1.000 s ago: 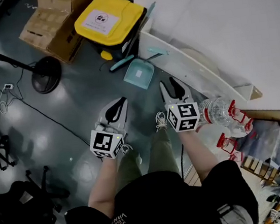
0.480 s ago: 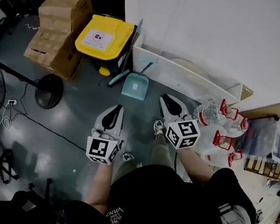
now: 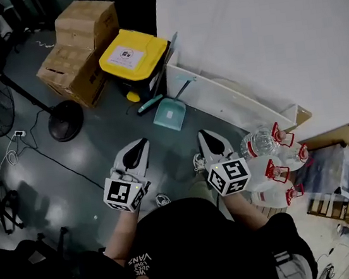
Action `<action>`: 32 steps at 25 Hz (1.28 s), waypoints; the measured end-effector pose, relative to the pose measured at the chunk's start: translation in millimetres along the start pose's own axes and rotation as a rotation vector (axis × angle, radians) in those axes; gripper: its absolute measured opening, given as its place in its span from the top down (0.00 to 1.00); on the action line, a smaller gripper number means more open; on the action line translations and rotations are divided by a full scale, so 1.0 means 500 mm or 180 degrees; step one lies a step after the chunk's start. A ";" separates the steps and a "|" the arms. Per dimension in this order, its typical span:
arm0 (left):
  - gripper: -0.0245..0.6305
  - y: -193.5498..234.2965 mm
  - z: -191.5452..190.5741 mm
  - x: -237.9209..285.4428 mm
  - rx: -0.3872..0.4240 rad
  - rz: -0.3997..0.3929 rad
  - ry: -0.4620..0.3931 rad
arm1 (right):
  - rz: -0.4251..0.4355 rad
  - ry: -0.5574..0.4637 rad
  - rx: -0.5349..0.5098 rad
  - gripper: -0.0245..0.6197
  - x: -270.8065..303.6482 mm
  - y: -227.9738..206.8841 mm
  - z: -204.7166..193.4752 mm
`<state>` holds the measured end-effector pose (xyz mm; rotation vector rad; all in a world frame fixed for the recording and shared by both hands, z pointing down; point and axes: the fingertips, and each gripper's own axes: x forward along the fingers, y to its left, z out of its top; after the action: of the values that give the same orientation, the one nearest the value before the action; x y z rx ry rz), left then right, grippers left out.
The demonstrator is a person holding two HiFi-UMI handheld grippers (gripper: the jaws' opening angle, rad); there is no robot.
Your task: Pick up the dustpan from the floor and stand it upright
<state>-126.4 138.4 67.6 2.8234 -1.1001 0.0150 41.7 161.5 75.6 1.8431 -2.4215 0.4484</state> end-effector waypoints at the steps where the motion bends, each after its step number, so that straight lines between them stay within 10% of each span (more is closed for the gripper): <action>1: 0.87 0.001 0.000 -0.013 -0.0007 0.0025 0.0001 | 0.0031 0.0016 -0.0003 0.96 -0.006 0.010 -0.003; 15: 0.88 0.023 0.011 -0.172 -0.0050 0.0350 -0.0060 | 0.0711 0.0262 -0.0040 0.96 -0.036 0.162 -0.059; 32: 0.88 0.027 0.001 -0.228 -0.0078 0.0423 -0.0086 | 0.0760 0.0356 -0.0368 0.96 -0.015 0.211 -0.064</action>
<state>-219.3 205.4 63.0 2.7318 -1.2828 -0.0251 -60.7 202.3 84.2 1.4514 -2.5416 0.4040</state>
